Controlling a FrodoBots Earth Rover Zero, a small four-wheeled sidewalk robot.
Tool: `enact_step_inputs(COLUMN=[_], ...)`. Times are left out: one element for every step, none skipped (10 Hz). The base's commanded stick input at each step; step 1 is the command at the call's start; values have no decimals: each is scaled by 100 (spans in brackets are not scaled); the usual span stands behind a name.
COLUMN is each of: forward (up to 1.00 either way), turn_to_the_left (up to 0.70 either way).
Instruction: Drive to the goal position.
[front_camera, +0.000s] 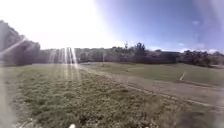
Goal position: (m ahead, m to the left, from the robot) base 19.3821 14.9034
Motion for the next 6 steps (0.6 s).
enact_step_inputs(forward=[50,50,50,50,50,50], turn_to_the_left=[0,0,0,0,0,0])
